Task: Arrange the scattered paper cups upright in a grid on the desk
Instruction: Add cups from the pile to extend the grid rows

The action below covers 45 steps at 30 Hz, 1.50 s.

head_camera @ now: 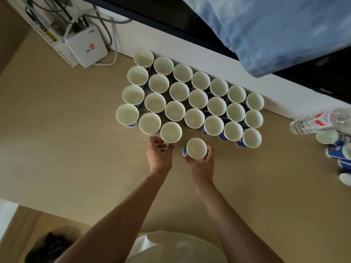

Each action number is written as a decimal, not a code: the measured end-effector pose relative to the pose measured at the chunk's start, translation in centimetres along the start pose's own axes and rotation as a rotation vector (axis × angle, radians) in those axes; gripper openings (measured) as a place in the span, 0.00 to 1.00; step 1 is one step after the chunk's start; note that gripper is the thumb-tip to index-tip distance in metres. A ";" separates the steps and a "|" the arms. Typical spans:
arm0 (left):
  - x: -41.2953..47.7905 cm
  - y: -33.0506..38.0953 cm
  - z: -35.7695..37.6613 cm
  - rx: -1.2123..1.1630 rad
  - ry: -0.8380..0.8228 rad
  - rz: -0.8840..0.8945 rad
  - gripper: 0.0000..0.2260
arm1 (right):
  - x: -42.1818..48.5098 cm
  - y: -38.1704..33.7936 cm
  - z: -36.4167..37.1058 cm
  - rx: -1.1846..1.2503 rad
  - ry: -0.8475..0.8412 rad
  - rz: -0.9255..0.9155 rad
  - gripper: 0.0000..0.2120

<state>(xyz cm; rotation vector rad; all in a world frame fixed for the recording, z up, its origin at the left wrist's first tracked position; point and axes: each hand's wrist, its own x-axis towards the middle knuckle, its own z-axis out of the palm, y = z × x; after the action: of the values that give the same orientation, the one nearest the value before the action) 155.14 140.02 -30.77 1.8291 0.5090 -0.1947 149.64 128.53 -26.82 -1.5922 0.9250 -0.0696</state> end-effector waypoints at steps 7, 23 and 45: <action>-1.4 0.0 -0.9 0.032 -0.029 -0.030 0.14 | 0.9 -0.7 1.4 0.036 0.032 0.010 0.32; -1.6 -0.1 -2.2 0.070 -0.105 0.006 0.13 | 1.6 -0.9 1.6 0.121 0.042 0.063 0.31; -10.4 0.8 -5.2 0.055 -0.483 0.123 0.08 | -8.8 2.6 -6.4 0.609 0.344 0.194 0.35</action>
<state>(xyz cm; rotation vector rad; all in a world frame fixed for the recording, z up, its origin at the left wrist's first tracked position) 145.58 142.20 -24.46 1.7799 0.0523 -0.5533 138.96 128.63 -23.43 -0.9336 1.1815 -0.4569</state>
